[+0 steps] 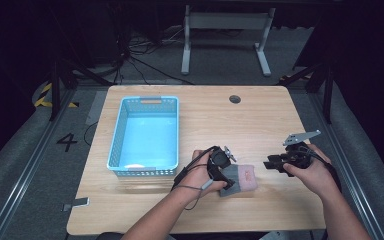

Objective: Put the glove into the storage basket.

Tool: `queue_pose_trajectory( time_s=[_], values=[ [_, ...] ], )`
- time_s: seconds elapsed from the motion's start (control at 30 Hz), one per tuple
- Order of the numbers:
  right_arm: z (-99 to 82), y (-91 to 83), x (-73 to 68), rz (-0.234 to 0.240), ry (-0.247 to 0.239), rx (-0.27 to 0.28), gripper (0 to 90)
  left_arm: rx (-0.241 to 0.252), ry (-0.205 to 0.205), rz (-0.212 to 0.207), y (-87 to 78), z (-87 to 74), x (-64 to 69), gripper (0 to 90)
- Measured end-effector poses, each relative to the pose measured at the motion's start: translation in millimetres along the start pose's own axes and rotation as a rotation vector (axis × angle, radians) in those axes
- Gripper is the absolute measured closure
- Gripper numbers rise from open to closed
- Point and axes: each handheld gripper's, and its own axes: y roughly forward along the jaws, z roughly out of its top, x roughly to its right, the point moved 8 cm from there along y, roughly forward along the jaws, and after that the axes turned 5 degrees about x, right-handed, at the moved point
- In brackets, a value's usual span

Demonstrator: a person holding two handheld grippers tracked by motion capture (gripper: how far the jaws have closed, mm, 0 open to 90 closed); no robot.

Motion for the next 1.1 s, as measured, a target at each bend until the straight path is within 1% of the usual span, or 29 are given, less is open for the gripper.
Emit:
queue_pose_trajectory(
  time_s=[0.07, 0.17, 0.2, 0.23, 0.3, 0.37, 0.43, 0.47, 0.53, 0.73, 0.83, 0.87, 1.03, 1.07, 1.1],
  values=[
    [0.2, 0.5, 0.0, 0.002, 0.0, 0.002, 63.5, -0.004, 0.006, 0.004, 2.3, -0.1, 0.0, 27.8],
    [0.2, 1.3, -0.4, 0.002, 0.002, 0.004, 62.6, -0.019, 0.018, 0.024, 7.4, -1.0, -0.3, 26.5],
    [0.3, 1.4, -0.6, 0.002, 0.002, 0.005, 62.0, -0.024, 0.017, 0.032, 9.1, -1.7, -0.4, 25.8],
    [0.4, 1.3, -0.6, 0.003, 0.001, 0.006, 61.9, -0.036, 0.017, 0.048, 11.4, -3.0, -1.6, 25.1],
    [0.7, 0.8, -1.1, 0.008, 0.004, 0.011, 61.5, -0.038, 0.009, 0.047, 15.0, -3.9, -2.0, 22.7],
    [0.8, 0.2, -1.0, 0.01, 0.006, 0.014, 61.3, -0.041, 0.003, 0.051, 17.1, -4.8, -2.8, 22.4],
    [0.8, -0.1, -0.6, 0.01, 0.009, 0.016, 60.8, -0.044, 0.014, 0.058, 18.2, -5.1, -2.9, 21.9],
    [0.8, -0.2, -0.3, 0.008, 0.01, 0.017, 60.7, -0.048, 0.009, 0.065, 18.8, -5.7, -2.3, 21.8],
    [1.1, -0.8, 0.0, 0.007, 0.011, 0.021, 60.3, -0.044, 0.017, 0.08, 20.2, -5.7, -1.8, 21.6],
    [1.4, -1.4, -0.6, 0.012, 0.013, 0.023, 59.8, -0.049, 0.007, 0.102, 20.7, -7.0, 0.5, 23.7],
    [1.6, -1.9, 0.1, 0.011, 0.018, 0.026, 59.6, -0.058, 0.012, 0.12, 20.5, -6.7, 3.4, 27.7],
    [1.5, -2.2, 0.4, 0.008, 0.018, 0.025, 59.6, -0.059, 0.012, 0.122, 20.3, -6.6, 4.3, 30.3],
    [1.4, -2.9, 1.4, 0.007, 0.022, 0.03, 59.6, -0.057, 0.026, 0.111, 19.2, -5.8, 6.6, 43.6],
    [1.4, -3.0, 1.3, 0.007, 0.022, 0.03, 59.6, -0.057, 0.031, 0.107, 18.5, -5.7, 7.6, 47.2],
    [1.5, -3.0, 1.2, 0.007, 0.022, 0.031, 59.6, -0.048, 0.034, 0.105, 18.9, -5.1, 8.5, 54.9]
  ],
)
